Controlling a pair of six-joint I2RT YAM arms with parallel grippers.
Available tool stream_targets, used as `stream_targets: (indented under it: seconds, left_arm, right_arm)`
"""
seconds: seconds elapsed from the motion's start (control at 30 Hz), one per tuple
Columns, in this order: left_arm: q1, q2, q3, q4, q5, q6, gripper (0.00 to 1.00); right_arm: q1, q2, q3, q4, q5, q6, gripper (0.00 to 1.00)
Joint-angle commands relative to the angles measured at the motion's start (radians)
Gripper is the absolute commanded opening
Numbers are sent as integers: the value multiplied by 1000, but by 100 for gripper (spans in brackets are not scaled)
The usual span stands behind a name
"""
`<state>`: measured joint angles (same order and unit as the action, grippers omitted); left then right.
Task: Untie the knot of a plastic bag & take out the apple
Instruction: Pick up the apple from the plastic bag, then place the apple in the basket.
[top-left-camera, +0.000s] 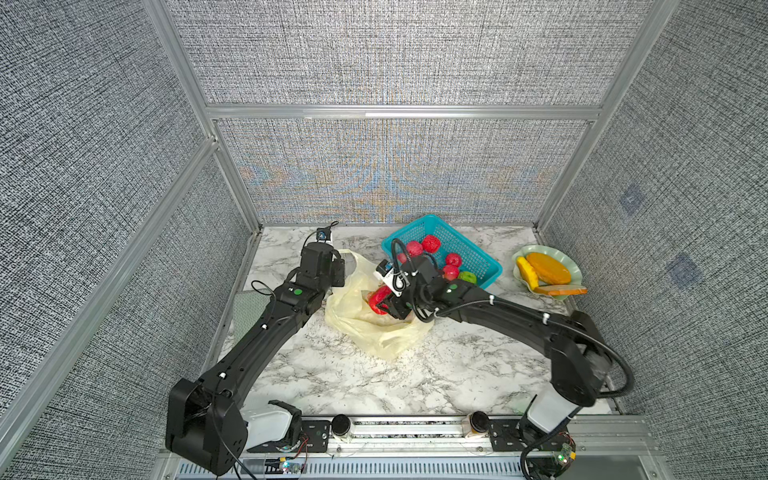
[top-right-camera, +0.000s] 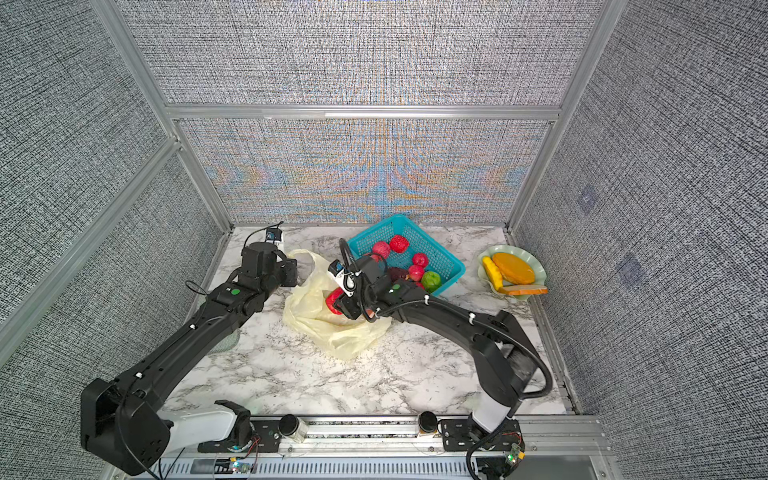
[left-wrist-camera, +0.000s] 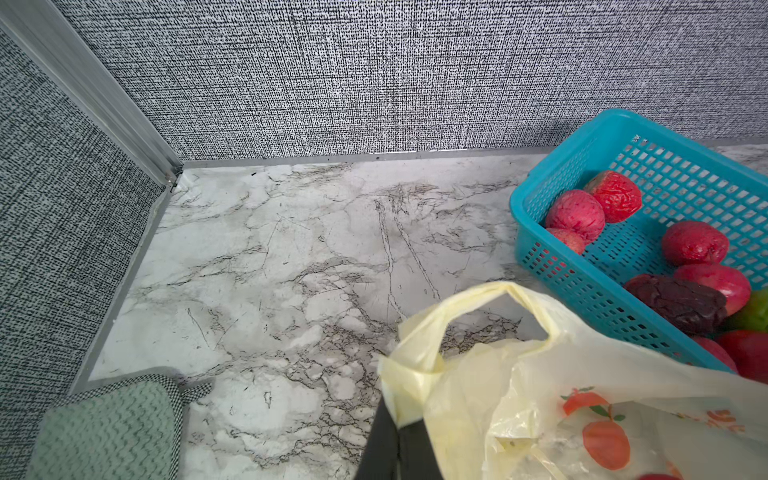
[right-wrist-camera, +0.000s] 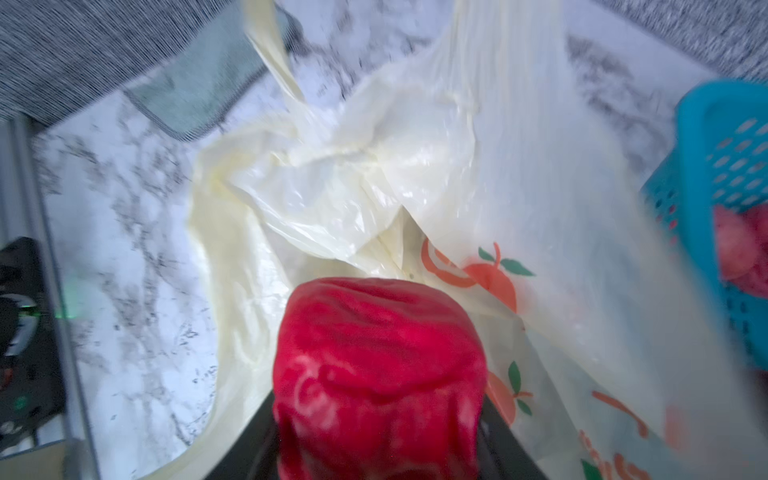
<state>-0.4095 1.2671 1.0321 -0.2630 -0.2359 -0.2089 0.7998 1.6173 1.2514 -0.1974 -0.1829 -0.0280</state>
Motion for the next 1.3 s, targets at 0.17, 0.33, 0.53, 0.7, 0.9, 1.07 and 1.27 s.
stream_targets:
  seconds: [0.17, 0.33, 0.53, 0.7, 0.9, 1.07, 1.27]
  left_arm:
    - [1, 14, 20, 10, 6, -1, 0]
    - [1, 22, 28, 12, 7, -3, 0]
    - [0, 26, 46, 1, -12, -3, 0]
    - [3, 32, 58, -3, -36, -2, 8]
    - [6, 27, 68, -14, -45, -12, 39]
    - [10, 0, 89, 7, -18, -6, 54]
    - [17, -68, 120, 25, -96, 21, 63]
  right_arm:
    - [-166, -200, -62, 230, 105, 93, 47]
    - [-313, -50, 59, 71, 265, 109, 47]
    - [-436, 198, 171, 0, 281, 126, 48]
    - [-475, 361, 303, -73, 281, 112, 51]
    - [-494, 452, 384, -137, 241, 114, 72]
    - [-510, 425, 366, -116, 210, 122, 84]
    - [-539, 232, 235, -11, 159, 153, 99]
